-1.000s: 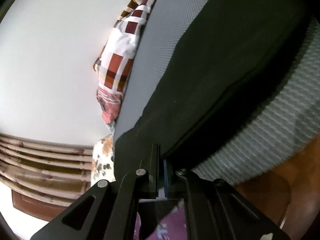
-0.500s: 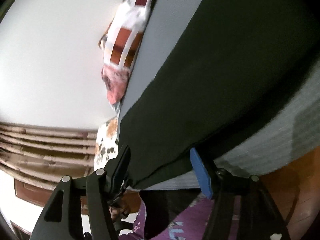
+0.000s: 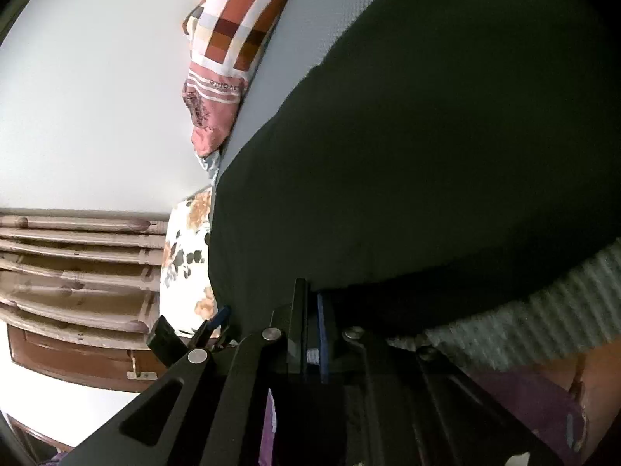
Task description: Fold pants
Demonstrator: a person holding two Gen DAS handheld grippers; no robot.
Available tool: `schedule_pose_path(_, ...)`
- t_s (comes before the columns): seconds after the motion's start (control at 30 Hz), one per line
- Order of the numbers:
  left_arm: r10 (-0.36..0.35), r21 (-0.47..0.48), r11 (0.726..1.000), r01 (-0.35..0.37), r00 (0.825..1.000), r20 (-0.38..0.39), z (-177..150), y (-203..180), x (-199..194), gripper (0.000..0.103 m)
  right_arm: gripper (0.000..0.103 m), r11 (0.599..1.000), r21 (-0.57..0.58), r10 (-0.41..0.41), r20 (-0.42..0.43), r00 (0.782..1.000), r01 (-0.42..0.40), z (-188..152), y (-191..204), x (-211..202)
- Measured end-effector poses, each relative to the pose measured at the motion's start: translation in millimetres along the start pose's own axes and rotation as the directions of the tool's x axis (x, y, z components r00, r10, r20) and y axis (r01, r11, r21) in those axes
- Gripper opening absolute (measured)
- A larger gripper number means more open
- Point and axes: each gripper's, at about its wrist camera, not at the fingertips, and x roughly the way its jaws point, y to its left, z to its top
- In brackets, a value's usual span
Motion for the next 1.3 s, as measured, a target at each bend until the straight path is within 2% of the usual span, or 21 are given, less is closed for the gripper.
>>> schedule_pose_path(0.07,0.005,0.007,1.0,-0.005,1.0,-0.002,-2,4,-2,0.082,0.005,1.0,-0.018,-0.008,-0.02,1.0,0.008,-8,2,-7)
schedule_pose_path(0.13,-0.007,-0.002,1.0,0.007,1.0,0.004,-3,8,-4,0.082,0.004,0.998,-0.021,-0.054,-0.037,0.998,0.053,-8,-2,-6)
schedule_pose_path(0.2,-0.004,-0.005,1.0,0.004,1.0,0.004,-4,11,-6,0.082,0.0,0.997,0.032,-0.073,-0.059,0.996,0.075,-5,-18,-3)
schedule_pose_path(0.23,0.0,-0.003,1.0,0.0,1.0,0.004,-5,12,-6,0.082,0.0,0.997,0.056,-0.048,-0.066,0.997,0.052,-3,-23,-3)
schedule_pose_path(0.33,0.006,0.009,1.0,-0.006,1.0,0.006,-6,12,-7,0.082,0.003,0.997,0.0,-0.074,-0.063,0.995,0.075,-3,-16,-4)
schedule_pose_path(0.4,0.007,0.007,1.0,-0.007,1.0,0.002,-5,12,-7,0.082,0.005,0.999,-0.041,-0.02,-0.093,0.996,0.016,-6,-7,-1)
schedule_pose_path(0.47,0.002,-0.016,1.0,-0.002,1.0,0.002,-4,14,-9,0.082,0.009,0.999,-0.049,0.0,-0.106,0.994,-0.005,-7,-1,2)
schedule_pose_path(0.5,0.006,-0.033,0.999,-0.006,1.0,0.007,-3,15,-10,0.082,0.018,0.999,-0.042,0.023,-0.119,0.993,-0.028,-5,0,5)
schedule_pose_path(0.53,0.005,-0.053,0.999,-0.005,1.0,0.017,-2,17,-14,0.082,0.037,0.999,-0.033,0.03,-0.124,0.992,-0.034,-5,0,8)
schedule_pose_path(0.6,-0.034,-0.121,0.992,0.039,0.998,0.047,0,23,-22,0.082,0.049,0.999,-0.002,0.039,-0.116,0.992,-0.04,-2,-1,14)
schedule_pose_path(0.67,-0.103,-0.202,0.973,0.112,0.993,0.054,3,29,-27,0.082,0.047,0.999,0.023,0.044,-0.106,0.993,-0.041,2,1,20)
schedule_pose_path(0.73,-0.218,-0.278,0.934,0.226,0.974,0.059,4,30,-30,0.082,0.05,0.999,0.02,0.028,-0.088,0.996,-0.026,1,9,28)
schedule_pose_path(0.8,-0.187,-0.234,0.954,0.187,0.982,0.024,9,18,-34,0.082,0.05,1.0,0.006,0.028,-0.067,0.997,-0.027,-4,18,37)
schedule_pose_path(0.87,-0.188,-0.192,0.964,0.184,0.982,0.001,12,9,-37,0.082,0.043,1.0,-0.02,0.002,-0.068,0.998,-0.003,-9,25,48)
schedule_pose_path(0.9,-0.176,-0.17,0.97,0.174,0.984,0.0,15,4,-39,0.082,0.029,1.0,-0.029,-0.01,-0.077,0.997,0.008,-9,27,53)
schedule_pose_path(0.93,-0.166,-0.167,0.972,0.163,0.986,-0.003,16,3,-39,0.082,0.007,0.999,-0.035,-0.018,-0.089,0.996,0.015,-10,27,57)
schedule_pose_path(1.0,-0.177,-0.201,0.965,0.171,0.984,-0.013,19,7,-36,0.082,0.007,0.999,-0.034,-0.038,-0.106,0.994,0.034,-10,26,61)
schedule_pose_path(1.1,-0.212,-0.287,0.937,0.199,0.977,-0.015,18,22,-28,0.082,0.006,1.0,-0.006,0.012,-0.116,0.993,-0.013,-12,24,54)
schedule_pose_path(1.17,-0.167,-0.271,0.951,0.151,0.985,-0.037,17,24,-23,0.082,0.006,0.999,-0.015,0.029,-0.131,0.991,-0.031,-16,29,49)
schedule_pose_path(1.2,-0.135,-0.255,0.96,0.117,0.989,-0.055,15,25,-19,0.082,0.006,0.999,-0.022,0.021,-0.144,0.989,-0.025,-19,30,47)
schedule_pose_path(1.3,-0.098,-0.246,0.966,0.075,0.992,-0.082,10,32,-10,0.082,0.006,1.0,0.0,-0.01,-0.18,0.984,0.01,-24,20,52)
